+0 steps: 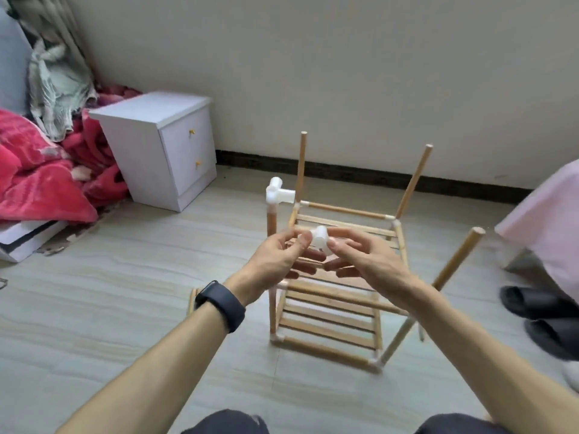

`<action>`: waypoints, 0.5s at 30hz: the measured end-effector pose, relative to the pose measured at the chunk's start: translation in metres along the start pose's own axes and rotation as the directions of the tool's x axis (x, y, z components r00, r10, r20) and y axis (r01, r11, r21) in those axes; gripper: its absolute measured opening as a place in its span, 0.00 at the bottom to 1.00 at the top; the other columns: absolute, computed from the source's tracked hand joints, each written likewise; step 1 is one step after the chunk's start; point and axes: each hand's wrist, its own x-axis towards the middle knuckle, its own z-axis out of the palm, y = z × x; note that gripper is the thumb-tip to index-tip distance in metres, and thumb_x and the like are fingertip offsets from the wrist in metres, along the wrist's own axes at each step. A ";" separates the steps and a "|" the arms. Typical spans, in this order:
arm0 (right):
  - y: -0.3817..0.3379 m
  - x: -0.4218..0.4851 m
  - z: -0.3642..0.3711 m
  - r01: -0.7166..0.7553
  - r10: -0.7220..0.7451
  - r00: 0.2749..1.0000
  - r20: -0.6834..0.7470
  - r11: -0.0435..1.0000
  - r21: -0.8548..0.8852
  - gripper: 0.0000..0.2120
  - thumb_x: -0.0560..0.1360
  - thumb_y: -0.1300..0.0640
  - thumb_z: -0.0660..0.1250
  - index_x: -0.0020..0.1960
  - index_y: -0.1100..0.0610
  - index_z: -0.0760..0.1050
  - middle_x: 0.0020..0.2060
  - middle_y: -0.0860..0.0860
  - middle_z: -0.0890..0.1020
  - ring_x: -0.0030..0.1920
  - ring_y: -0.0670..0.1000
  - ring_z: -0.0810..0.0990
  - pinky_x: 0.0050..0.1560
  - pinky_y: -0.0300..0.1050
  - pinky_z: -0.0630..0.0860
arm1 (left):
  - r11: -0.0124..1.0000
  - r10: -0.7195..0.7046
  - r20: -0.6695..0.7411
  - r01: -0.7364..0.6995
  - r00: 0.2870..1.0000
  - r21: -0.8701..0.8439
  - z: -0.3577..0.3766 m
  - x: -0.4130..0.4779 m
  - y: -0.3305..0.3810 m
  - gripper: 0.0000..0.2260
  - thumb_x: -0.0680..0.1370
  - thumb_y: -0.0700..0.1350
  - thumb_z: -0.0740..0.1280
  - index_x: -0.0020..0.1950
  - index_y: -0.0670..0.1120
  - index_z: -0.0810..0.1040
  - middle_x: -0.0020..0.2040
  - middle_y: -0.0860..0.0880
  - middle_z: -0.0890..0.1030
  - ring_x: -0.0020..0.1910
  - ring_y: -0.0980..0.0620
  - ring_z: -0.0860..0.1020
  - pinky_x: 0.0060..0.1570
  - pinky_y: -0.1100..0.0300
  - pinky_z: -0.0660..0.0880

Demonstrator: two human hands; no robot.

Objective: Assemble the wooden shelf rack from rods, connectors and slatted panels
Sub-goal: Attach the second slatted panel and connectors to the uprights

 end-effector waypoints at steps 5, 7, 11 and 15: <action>-0.018 -0.018 -0.041 0.076 -0.047 0.979 -0.201 0.987 0.139 0.13 0.76 0.47 0.73 0.59 0.44 0.82 0.48 0.54 0.87 0.44 0.55 0.86 0.45 0.43 0.82 | 0.986 0.079 0.010 -0.080 0.997 0.147 0.046 0.035 0.056 0.21 0.80 0.62 0.61 0.57 0.47 0.80 0.40 0.52 0.86 0.40 0.52 0.85 0.45 0.56 0.79; -0.022 -0.024 -0.053 0.124 -0.080 0.944 -0.319 0.985 0.121 0.11 0.76 0.48 0.73 0.58 0.46 0.83 0.48 0.52 0.87 0.43 0.53 0.86 0.43 0.41 0.81 | 0.988 0.089 0.007 -0.089 0.996 0.124 0.065 0.046 0.067 0.19 0.80 0.62 0.62 0.58 0.48 0.79 0.41 0.52 0.86 0.40 0.52 0.85 0.44 0.56 0.79; -0.026 -0.037 -0.073 0.166 -0.285 0.766 -0.576 0.954 -0.251 0.13 0.78 0.53 0.73 0.62 0.50 0.80 0.50 0.49 0.84 0.44 0.51 0.85 0.44 0.46 0.84 | 0.986 0.081 -0.002 -0.080 0.997 -0.145 0.095 0.056 0.072 0.18 0.77 0.61 0.68 0.61 0.53 0.78 0.49 0.50 0.86 0.43 0.50 0.86 0.40 0.60 0.79; -0.020 -0.057 -0.080 0.175 -0.369 0.723 -0.585 0.916 -0.361 0.14 0.77 0.57 0.73 0.62 0.52 0.81 0.50 0.50 0.85 0.46 0.50 0.85 0.46 0.51 0.84 | 0.980 0.177 0.078 -0.168 0.981 -0.109 0.106 0.053 0.066 0.16 0.74 0.53 0.75 0.61 0.53 0.80 0.51 0.51 0.86 0.49 0.51 0.85 0.43 0.63 0.80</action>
